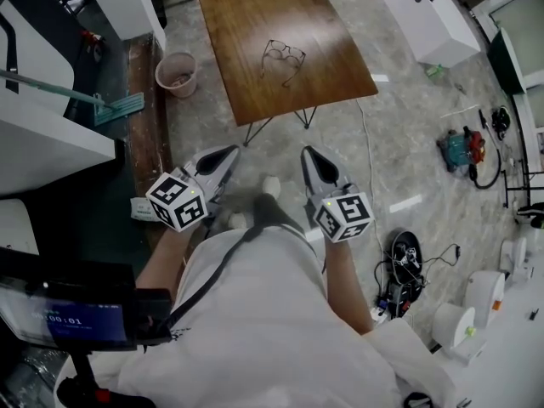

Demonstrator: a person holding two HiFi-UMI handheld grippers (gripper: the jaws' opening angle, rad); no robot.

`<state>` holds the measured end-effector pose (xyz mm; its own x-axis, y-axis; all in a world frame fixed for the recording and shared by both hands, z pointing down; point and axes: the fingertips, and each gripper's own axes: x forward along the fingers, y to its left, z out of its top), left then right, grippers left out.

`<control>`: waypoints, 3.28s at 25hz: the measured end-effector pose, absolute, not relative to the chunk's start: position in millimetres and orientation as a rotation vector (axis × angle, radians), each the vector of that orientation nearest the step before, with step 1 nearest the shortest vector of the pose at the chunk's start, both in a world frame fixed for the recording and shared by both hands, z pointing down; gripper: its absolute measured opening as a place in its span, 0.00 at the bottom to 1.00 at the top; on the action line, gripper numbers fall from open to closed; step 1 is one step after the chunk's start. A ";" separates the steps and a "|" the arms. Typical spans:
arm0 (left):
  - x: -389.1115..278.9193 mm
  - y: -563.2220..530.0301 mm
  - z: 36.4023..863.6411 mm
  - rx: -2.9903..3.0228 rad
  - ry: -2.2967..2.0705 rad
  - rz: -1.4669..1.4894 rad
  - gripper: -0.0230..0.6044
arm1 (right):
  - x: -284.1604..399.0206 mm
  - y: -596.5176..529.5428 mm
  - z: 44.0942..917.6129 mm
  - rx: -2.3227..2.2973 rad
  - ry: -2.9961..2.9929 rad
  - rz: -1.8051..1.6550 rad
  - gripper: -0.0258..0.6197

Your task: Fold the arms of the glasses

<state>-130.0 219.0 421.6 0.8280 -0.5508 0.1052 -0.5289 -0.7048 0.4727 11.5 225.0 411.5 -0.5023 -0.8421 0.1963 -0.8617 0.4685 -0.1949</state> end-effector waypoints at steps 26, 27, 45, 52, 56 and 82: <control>-36.6 -17.1 418.7 2.431 -0.983 -0.067 0.04 | 67.3 -38.5 422.5 1.176 -2.761 0.400 0.05; -33.1 -24.9 419.8 2.427 -0.994 -0.066 0.04 | 70.0 -47.1 424.3 1.158 -2.766 0.398 0.05; -36.3 -107.5 448.4 2.327 -1.113 -0.037 0.04 | 69.0 -151.7 473.7 0.983 -2.696 0.397 0.05; -62.7 -130.9 464.0 2.362 -1.024 -0.001 0.04 | 37.4 -180.0 493.0 1.043 -2.637 0.378 0.05; -56.6 -137.2 467.9 2.375 -0.979 0.020 0.04 | 41.5 -191.2 503.7 1.055 -2.574 0.327 0.05; -51.7 -153.0 531.6 2.262 -0.948 0.147 0.04 | 33.3 -253.4 666.0 0.583 -2.169 0.241 0.15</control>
<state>-51.7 -153.0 531.6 0.7297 -0.5925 0.3413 -0.6679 -0.5109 0.5412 33.3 -253.4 666.0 -0.5262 -0.3228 0.7867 -0.4874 0.8726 0.0321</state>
